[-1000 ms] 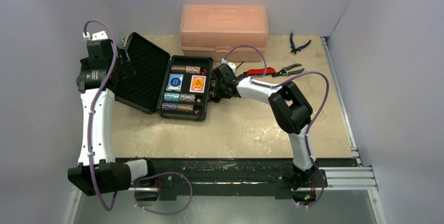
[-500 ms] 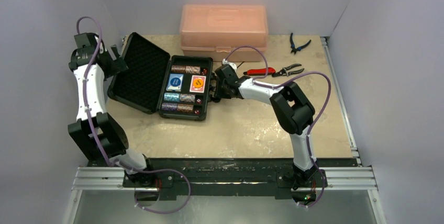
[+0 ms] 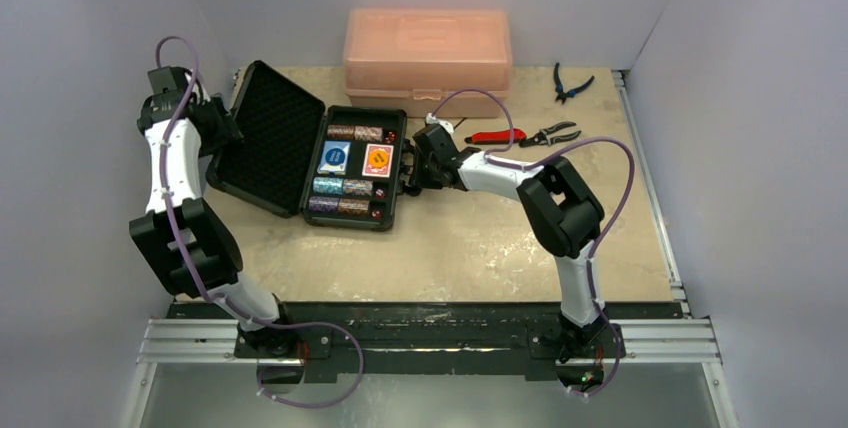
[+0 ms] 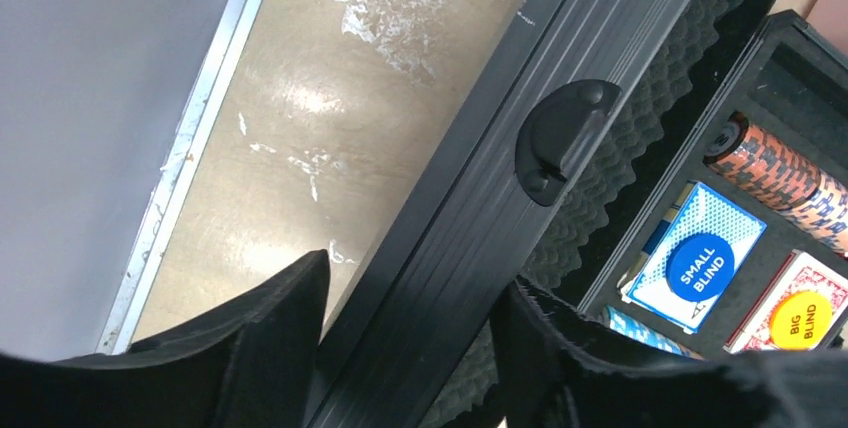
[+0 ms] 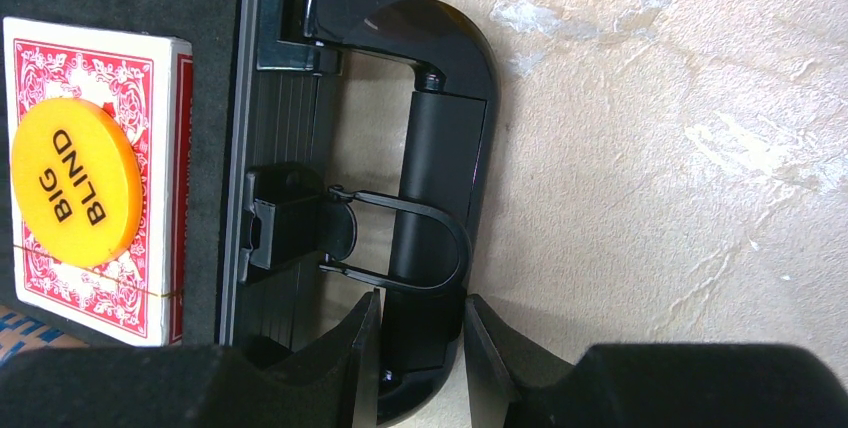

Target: Pack up texas hold em set

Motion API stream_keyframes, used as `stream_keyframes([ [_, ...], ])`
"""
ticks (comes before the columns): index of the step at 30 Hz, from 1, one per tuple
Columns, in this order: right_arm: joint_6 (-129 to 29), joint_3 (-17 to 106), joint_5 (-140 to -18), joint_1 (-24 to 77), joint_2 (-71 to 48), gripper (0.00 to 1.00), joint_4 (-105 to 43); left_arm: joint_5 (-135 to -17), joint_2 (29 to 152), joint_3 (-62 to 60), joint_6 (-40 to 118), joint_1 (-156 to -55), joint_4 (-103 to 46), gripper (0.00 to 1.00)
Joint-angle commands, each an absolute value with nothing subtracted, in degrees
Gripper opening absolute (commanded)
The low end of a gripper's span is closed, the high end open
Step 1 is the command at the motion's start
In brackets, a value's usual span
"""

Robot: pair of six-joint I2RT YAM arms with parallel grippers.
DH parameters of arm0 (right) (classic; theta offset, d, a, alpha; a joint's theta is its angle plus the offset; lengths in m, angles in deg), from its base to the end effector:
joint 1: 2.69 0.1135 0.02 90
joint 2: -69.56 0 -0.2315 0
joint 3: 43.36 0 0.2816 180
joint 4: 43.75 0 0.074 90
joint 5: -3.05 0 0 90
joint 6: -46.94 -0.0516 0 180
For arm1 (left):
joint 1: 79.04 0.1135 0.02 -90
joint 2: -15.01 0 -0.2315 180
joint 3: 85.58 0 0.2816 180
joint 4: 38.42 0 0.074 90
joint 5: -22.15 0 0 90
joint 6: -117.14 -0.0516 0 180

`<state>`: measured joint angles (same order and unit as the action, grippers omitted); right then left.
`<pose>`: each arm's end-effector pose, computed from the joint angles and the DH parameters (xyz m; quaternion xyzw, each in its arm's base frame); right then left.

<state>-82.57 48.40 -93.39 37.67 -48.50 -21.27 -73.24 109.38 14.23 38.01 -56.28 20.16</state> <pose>0.3572 0.2960 0.0988 0.0128 0.9346 0.1853 0.3032 0.3644 0.1476 0.2707 -0.2599 0.9114 -0.0117 0.3187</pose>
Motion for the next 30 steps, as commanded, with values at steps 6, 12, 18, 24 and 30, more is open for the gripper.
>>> stream_keyframes([
  [6, -79.1, 46.0, -88.34, 38.5, -48.32, 0.19, -15.4, -79.87, 101.78, 8.4, 38.79, -59.25, 14.67, 0.38],
  [12, -78.88, 44.55, -87.75, 38.52, -47.2, 0.18, -15.66, -72.17, 98.49, 7.56, 36.38, -66.69, 17.69, 0.09],
  [18, -78.4, 41.2, -87.48, 38.74, -44.72, 0.17, -15.84, -73.9, 90.82, 3.16, 37.98, -67.16, 18.08, 0.01],
  [24, -78.64, 37.42, -87.41, 39.91, -41.96, 0.17, -15.94, -78.97, 82.58, -3.57, 41.06, -67.52, 18.39, 0.01],
  [30, -80.1, 34.19, -87.29, 42.26, -38.42, 0.17, -15.22, -81.28, 74.79, -10.92, 41.84, -68.26, 18.64, 0.04],
])
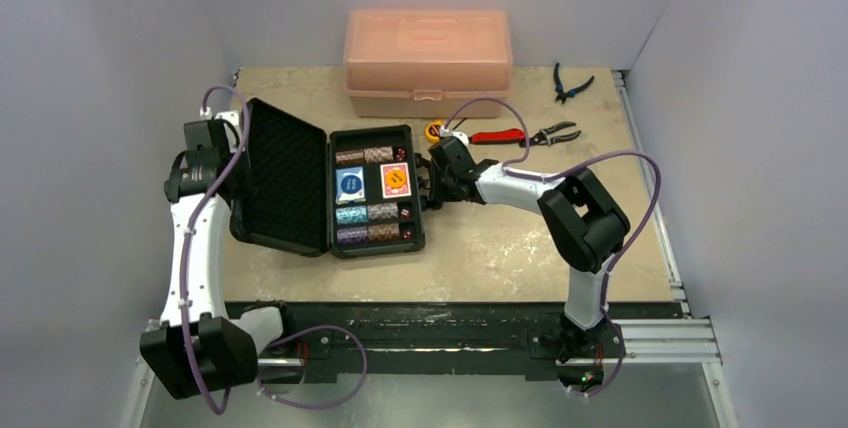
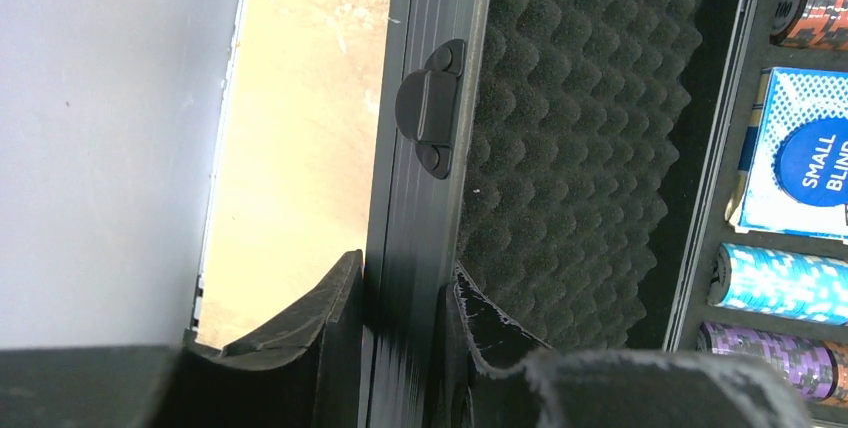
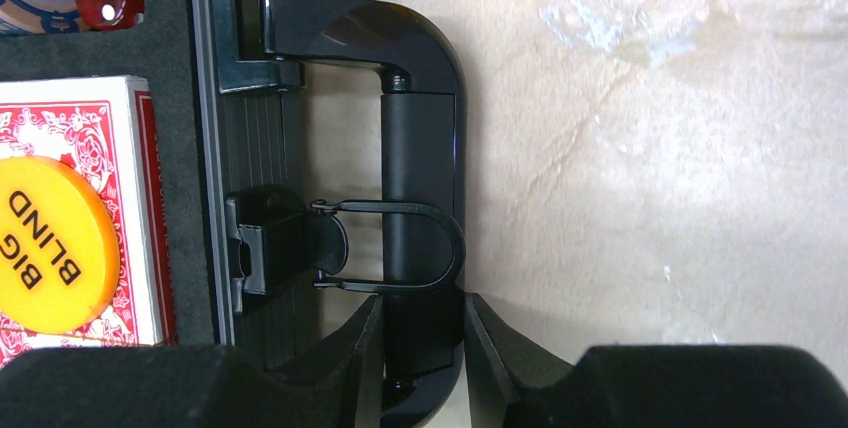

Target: Pack up texas hold em set

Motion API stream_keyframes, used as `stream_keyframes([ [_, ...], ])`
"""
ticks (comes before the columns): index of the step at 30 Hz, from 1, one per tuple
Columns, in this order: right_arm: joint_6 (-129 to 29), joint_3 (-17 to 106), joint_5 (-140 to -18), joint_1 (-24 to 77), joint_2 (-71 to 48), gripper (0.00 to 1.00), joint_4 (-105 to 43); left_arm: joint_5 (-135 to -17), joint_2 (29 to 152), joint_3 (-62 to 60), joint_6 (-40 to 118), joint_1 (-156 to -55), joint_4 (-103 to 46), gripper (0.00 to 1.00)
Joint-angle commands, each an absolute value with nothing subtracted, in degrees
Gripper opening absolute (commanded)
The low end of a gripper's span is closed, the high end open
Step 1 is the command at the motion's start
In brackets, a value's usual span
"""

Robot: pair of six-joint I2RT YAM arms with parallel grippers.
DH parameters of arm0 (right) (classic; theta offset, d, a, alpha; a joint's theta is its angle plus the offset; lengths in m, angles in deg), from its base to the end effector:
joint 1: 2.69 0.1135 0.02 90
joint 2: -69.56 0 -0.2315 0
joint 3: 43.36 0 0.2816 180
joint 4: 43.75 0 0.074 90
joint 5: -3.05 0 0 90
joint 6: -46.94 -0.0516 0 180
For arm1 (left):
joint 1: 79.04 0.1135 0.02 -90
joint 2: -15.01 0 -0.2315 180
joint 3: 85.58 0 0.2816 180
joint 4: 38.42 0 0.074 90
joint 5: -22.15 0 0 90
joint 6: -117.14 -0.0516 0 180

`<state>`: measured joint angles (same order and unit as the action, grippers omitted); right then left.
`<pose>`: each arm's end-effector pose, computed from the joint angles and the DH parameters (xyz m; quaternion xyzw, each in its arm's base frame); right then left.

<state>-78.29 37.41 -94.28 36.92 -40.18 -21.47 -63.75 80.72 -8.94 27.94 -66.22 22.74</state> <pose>0.3300 0.2646 0.0974 -0.0148 0.9416 0.1533 0.2996 0.2737 0.0661 0.2815 -0.1235 0.9317 0.0690 0.3345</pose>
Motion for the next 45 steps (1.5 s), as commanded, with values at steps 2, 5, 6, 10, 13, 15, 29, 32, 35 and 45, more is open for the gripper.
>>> stream_keyframes([
  [2, -80.79, 33.48, -87.51, 43.75, -37.68, 0.17, -14.77, -81.64, 73.49, -11.92, 41.84, -68.24, 18.79, 0.05],
  [5, -82.07, 32.96, -87.82, 46.07, -37.15, 0.17, -14.33, -81.68, 73.29, -12.07, 41.82, -68.28, 18.56, 0.06],
  [6, -82.43, 32.93, -87.9, 46.73, -37.07, 0.17, -14.28, -82.03, 73.66, -11.88, 41.81, -68.24, 18.35, 0.06],
  [10, -83.65, 32.81, -87.14, 48.7, -36.18, 0.17, -13.67, -84.07, 75.85, -10.54, 42.15, -68.31, 17.66, 0.06],
  [13, -84.31, 32.51, -87.12, 49.64, -34.75, 0.17, -13.27, -85.16, 76.96, -9.78, 42.59, -68.37, 16.78, 0.07],
  [15, -84.54, 32.42, -87.32, 49.86, -34.13, 0.17, -12.95, -86.0, 77.76, -9.41, 42.69, -68.5, 16.39, 0.07],
  [29, -83.23, 34.55, -90.78, 49.87, -33.31, 0.47, -7.72, -88.97, 76.34, -8.82, 43.17, -70.19, 15.99, 0.11],
  [32, -82.84, 35.55, -92.72, 49.87, -32.51, 0.55, -5.71, -90.41, 76.13, -7.86, 43.72, -70.35, 16.64, 0.12],
  [35, -82.34, 36.5, -94.18, 49.87, -31.4, 0.6, -4.03, -91.86, 75.63, -7.08, 44.49, -70.5, 17.09, 0.13],
  [45, -79.18, 40.22, -97.58, 49.87, -27.97, 0.64, 0.08, -93.33, 74.57, -5.54, 45.4, -70.77, 18.85, 0.15],
])
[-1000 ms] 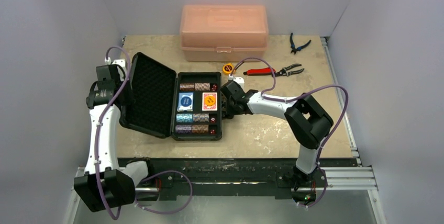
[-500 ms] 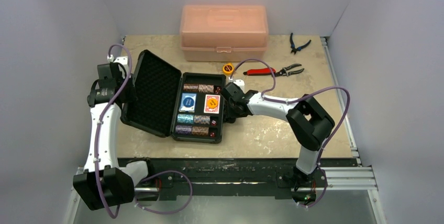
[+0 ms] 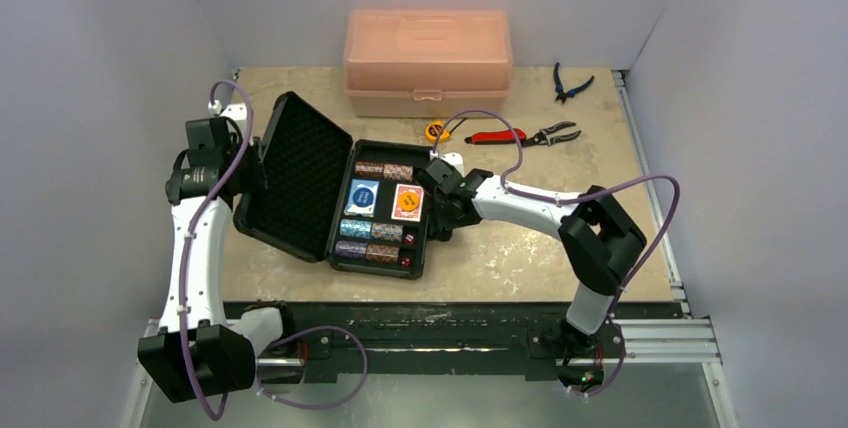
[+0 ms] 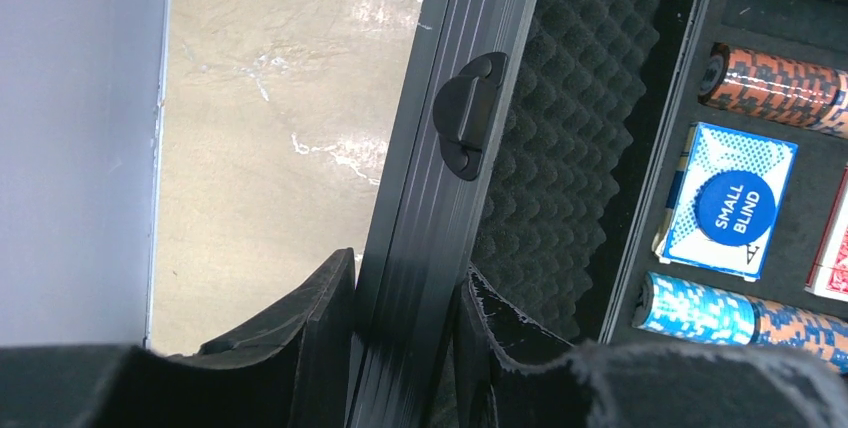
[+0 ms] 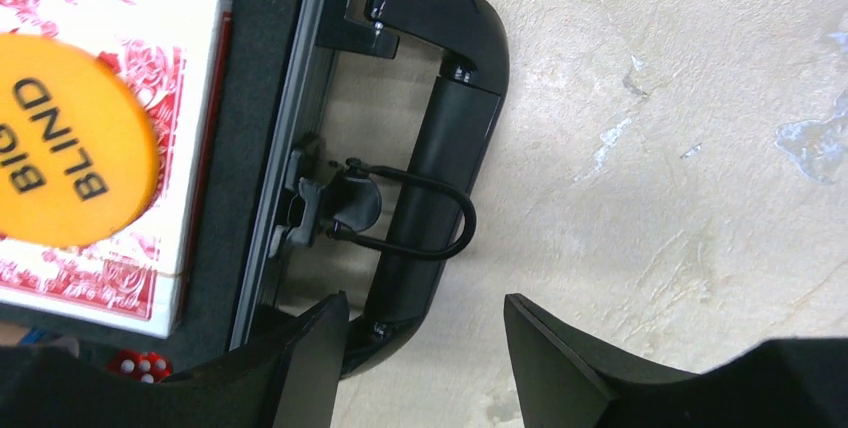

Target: Pack up texas hold em set

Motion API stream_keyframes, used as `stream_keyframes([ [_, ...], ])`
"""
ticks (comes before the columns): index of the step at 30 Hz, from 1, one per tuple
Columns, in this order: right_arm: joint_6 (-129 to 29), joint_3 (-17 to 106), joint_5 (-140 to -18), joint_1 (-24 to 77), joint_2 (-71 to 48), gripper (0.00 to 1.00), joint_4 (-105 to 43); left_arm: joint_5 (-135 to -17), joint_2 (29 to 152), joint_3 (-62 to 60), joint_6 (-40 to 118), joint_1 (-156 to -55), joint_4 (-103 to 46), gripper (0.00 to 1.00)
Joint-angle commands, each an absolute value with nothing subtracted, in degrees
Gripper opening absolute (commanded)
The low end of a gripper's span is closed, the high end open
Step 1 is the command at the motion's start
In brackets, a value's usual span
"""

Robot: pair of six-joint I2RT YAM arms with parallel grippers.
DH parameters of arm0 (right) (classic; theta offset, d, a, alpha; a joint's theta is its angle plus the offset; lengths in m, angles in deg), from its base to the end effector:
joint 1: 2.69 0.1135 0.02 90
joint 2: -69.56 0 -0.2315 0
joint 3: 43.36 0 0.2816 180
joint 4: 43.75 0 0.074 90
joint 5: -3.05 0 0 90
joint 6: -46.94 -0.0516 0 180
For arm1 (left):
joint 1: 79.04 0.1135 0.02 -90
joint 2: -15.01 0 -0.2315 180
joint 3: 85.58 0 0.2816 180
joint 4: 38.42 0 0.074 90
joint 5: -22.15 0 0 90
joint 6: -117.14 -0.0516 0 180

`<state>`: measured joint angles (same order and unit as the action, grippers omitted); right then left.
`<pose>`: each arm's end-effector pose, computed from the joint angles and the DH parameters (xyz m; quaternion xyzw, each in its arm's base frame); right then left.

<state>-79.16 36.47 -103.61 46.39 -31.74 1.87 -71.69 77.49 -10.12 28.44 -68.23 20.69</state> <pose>0.2571 0.2740 0.1237 -0.0810 0.9668 0.0284 0.2408 0.2702 0.0481 0.2916 -0.0853 0.9232 0.0000 0.3746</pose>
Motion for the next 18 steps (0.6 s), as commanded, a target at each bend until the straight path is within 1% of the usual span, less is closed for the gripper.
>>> stream_keyframes([
  [1, -78.85, 40.42, -97.77, 49.87, -27.54, 0.63, 0.22, -93.39, 74.41, -5.43, 45.5, -70.81, 18.98, 0.15],
  [6, -77.66, 41.71, -98.21, 49.87, -25.65, 0.59, 0.46, -93.66, 73.24, -5.26, 46.35, -70.9, 19.3, 0.2],
  [12, -77.52, 42.18, -98.15, 49.87, -23.82, 0.49, -1.54, -94.61, 72.76, -5.07, 47.38, -71.38, 19.19, 0.23],
  [18, -77.41, 44.6, -96.67, 49.87, -25.36, 0.4, -2.9, -95.71, 72.76, -5.4, 48.63, -71.77, 18.16, 0.24],
])
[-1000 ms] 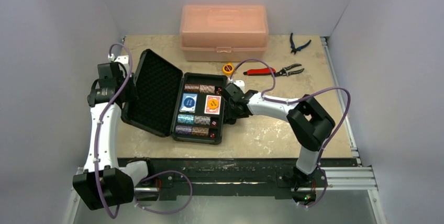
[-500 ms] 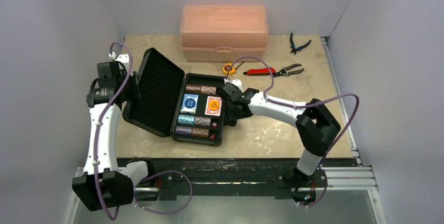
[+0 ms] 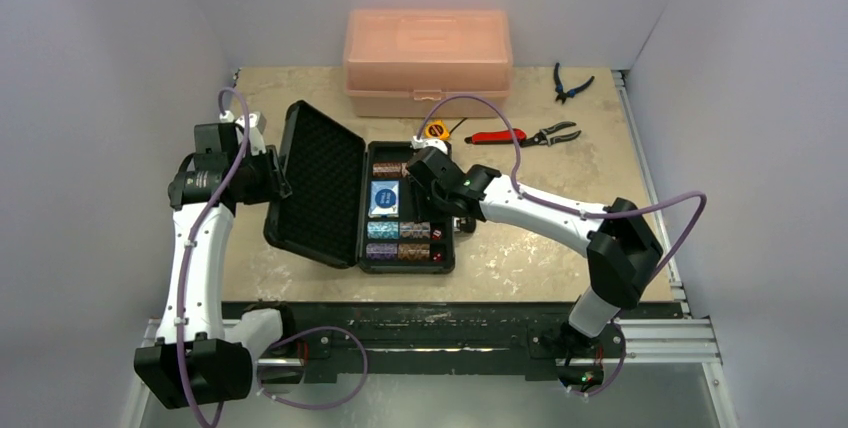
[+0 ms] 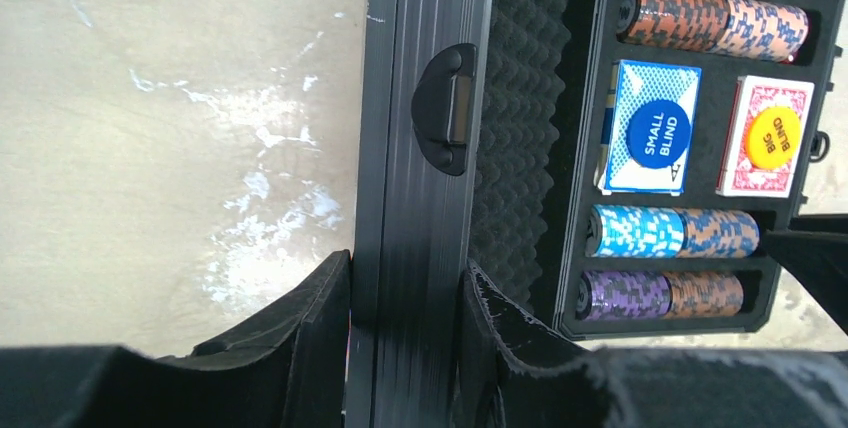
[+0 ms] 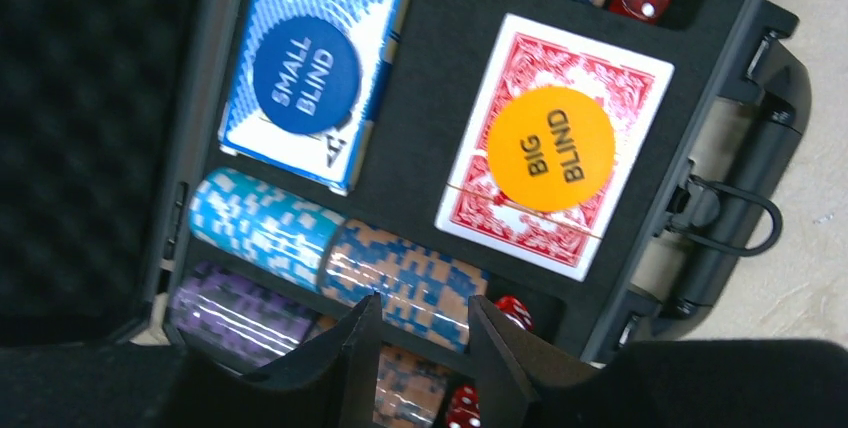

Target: Pack up texas hold em set

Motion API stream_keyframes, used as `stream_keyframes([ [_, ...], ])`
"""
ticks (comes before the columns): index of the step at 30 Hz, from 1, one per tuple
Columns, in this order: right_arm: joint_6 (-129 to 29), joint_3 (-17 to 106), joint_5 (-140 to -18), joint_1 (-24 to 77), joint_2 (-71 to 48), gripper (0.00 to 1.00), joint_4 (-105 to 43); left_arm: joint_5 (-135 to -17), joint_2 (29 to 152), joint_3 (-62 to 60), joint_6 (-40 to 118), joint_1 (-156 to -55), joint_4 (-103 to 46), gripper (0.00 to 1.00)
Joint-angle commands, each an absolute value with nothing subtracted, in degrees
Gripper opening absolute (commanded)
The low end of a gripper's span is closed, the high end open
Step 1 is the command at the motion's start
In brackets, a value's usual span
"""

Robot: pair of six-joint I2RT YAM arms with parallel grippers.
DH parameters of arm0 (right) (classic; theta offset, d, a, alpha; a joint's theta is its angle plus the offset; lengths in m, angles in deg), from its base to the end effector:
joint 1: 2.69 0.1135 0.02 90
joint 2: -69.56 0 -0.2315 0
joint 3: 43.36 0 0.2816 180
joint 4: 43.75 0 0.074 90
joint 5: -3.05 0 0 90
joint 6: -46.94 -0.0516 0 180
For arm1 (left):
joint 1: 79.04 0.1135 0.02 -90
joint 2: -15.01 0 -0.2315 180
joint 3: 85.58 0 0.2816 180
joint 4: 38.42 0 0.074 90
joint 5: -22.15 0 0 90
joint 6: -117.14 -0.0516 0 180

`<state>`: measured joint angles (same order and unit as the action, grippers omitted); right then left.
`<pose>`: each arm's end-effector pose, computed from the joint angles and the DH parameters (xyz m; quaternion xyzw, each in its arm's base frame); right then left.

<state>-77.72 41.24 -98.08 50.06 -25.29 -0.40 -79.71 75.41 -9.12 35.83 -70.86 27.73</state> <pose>0.2444 0.3049 0.1937 -0.1187 0.9385 0.1482 0.2884 0.2550 0.0259 0.2972 -0.1023 0.9300 -0.0986 0.3390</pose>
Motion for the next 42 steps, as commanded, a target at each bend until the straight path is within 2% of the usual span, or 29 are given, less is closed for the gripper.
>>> stream_keyframes([
  [1, -77.36, 44.95, -96.38, 49.87, -25.76, 0.4, -3.11, -96.04, 72.79, -5.36, 48.99, -71.92, 17.8, 0.24],
  [17, -77.17, 44.44, -96.89, 49.34, -26.16, 0.39, -3.94, -99.71, 72.67, -2.2, 53.58, -76.72, 13.95, 0.29],
  [31, -76.9, 44.03, -96.71, 49.08, -25.44, 0.4, -4.29, -100.09, 73.36, -0.16, 55.71, -80.3, 13.47, 0.43],
  [38, -76.9, 43.26, -96.81, 48.73, -24.32, 0.41, -4.73, -100.07, 73.52, 0.88, 56.83, -82.12, 12.71, 0.54],
  [42, -76.81, 43.04, -96.5, 48.55, -24.18, 0.41, -4.95, -99.83, 74.14, 0.61, 57.01, -83.25, 12.57, 0.56],
])
